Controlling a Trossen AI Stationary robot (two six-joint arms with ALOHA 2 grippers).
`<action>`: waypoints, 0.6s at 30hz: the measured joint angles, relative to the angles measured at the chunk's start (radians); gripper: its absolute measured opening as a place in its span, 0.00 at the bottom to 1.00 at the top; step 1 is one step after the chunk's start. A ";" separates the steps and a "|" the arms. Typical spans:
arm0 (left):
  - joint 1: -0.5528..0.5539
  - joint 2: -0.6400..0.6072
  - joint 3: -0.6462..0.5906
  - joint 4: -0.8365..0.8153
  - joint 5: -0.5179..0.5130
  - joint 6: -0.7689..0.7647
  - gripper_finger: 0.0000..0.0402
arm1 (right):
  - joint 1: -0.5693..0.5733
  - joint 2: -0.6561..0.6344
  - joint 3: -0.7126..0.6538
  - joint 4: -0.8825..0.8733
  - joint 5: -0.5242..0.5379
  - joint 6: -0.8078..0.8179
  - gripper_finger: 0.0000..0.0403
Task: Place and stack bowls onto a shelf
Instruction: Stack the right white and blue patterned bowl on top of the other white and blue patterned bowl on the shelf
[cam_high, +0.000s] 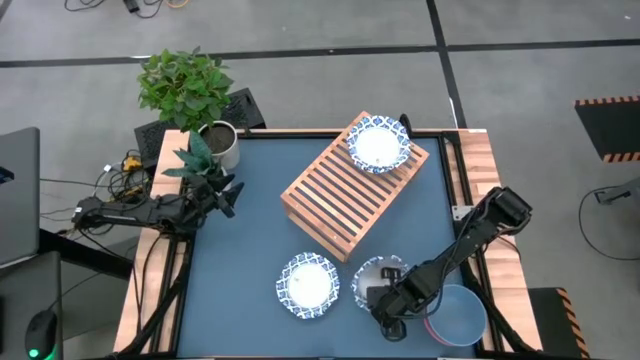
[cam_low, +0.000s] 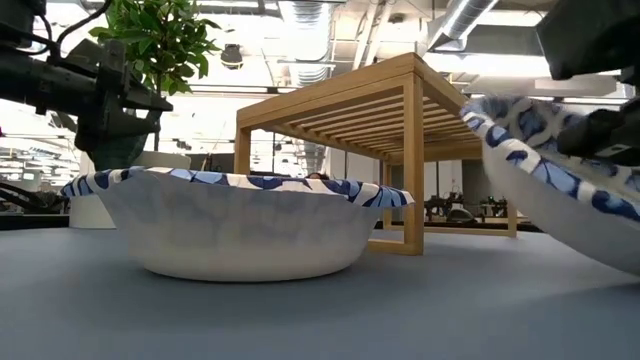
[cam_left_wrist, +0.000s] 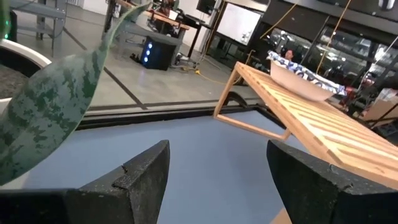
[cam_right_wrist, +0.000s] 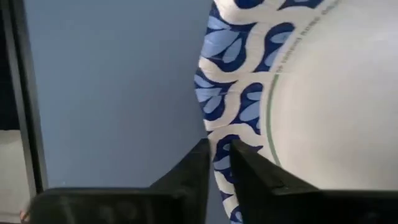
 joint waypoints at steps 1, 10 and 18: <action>0.000 0.005 0.000 0.000 0.000 0.000 0.63 | 0.000 0.000 0.000 -0.012 -0.001 0.006 0.17; 0.000 0.008 0.000 0.000 0.000 -0.010 0.63 | 0.000 0.000 0.079 -0.237 0.047 0.043 0.05; 0.000 0.007 0.000 0.000 0.000 -0.010 0.63 | 0.000 0.000 0.216 -0.445 0.112 0.010 0.14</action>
